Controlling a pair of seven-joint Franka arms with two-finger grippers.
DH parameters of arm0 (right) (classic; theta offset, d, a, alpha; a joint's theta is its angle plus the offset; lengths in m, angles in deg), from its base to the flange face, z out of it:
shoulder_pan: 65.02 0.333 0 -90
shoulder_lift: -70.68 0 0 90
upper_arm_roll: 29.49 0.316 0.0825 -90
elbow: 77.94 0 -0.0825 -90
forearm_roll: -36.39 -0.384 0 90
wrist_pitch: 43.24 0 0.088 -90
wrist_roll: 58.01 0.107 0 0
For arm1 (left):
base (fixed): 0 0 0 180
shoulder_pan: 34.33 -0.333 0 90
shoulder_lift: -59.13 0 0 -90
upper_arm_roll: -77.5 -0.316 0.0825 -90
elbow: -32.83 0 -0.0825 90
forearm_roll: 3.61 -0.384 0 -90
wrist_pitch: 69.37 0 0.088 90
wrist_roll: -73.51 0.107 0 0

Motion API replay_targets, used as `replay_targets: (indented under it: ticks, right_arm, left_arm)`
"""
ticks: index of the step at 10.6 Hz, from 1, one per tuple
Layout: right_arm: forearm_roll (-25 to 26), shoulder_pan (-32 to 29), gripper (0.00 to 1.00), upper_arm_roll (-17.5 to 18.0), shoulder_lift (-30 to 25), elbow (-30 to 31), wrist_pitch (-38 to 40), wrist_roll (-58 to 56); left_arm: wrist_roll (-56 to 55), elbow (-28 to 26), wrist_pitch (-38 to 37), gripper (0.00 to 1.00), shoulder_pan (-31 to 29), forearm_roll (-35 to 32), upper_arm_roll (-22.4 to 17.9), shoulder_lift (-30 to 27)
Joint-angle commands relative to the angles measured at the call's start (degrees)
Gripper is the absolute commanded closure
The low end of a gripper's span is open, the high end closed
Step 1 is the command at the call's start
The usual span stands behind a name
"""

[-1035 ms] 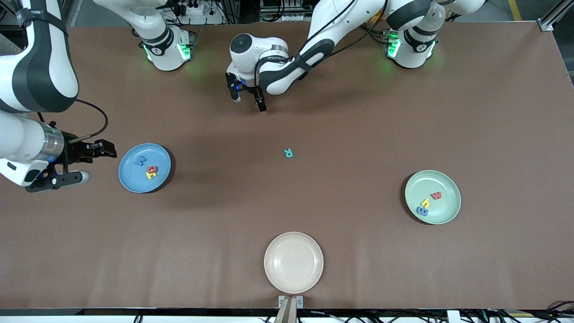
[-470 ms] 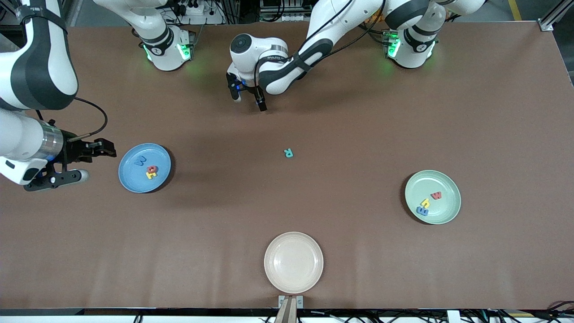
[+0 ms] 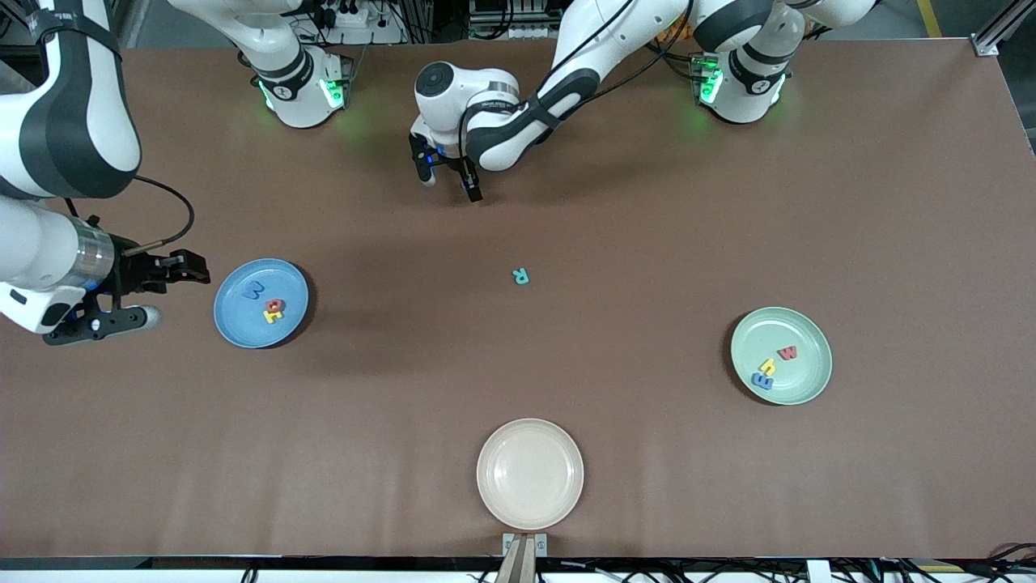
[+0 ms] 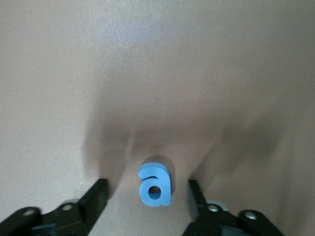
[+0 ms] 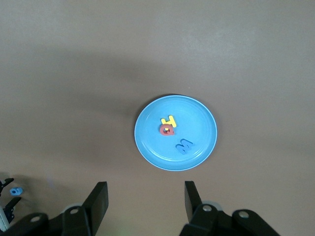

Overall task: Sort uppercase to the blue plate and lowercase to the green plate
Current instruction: 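Close the left gripper on the blue a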

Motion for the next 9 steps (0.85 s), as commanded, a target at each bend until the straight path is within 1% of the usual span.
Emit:
replay_targets:
  ticks: [1, 2, 3, 4, 5, 6, 9]
  right_arm:
    - [-0.78, -0.02, 0.29, 0.04, -0.90, 0.26, 0.02, 0.62]
    - [-0.78, -0.02, 0.29, 0.04, -0.81, 0.26, 0.02, 0.62]
    - [-0.78, -0.02, 0.29, 0.04, -0.81, 0.26, 0.02, 0.53]
    - [-0.78, -0.11, 0.29, 0.04, -0.81, 0.26, 0.02, 0.53]
    - [-0.78, -0.11, 0.29, 0.04, -0.72, 0.26, 0.02, 0.44]
    - [-0.78, -0.11, 0.29, 0.04, -0.72, 0.26, 0.02, 0.44]
    - [-0.78, -0.19, 0.29, -0.04, -0.72, 0.26, -0.06, 0.27]
  left_arm:
    - [-0.94, 0.56, 0.06, 0.61, 0.96, -1.17, -0.90, 0.37]
    - [-0.94, 0.56, 0.06, 0.70, 0.96, -1.08, -0.90, 0.28]
    - [-1.03, 0.64, 0.06, 0.74, 0.88, -0.99, -0.90, 0.10]
    - [-1.03, 0.73, 0.06, 0.82, 0.79, -0.90, -0.90, -0.16]
    - [-1.03, 0.73, 0.06, 0.92, 0.79, -0.81, -0.90, -0.42]
    - [-0.85, 0.82, 0.06, 1.00, 0.53, -0.81, -0.90, -0.60]
    - [-0.77, 0.73, -0.64, 1.00, -0.17, -0.46, -0.90, -2.00]
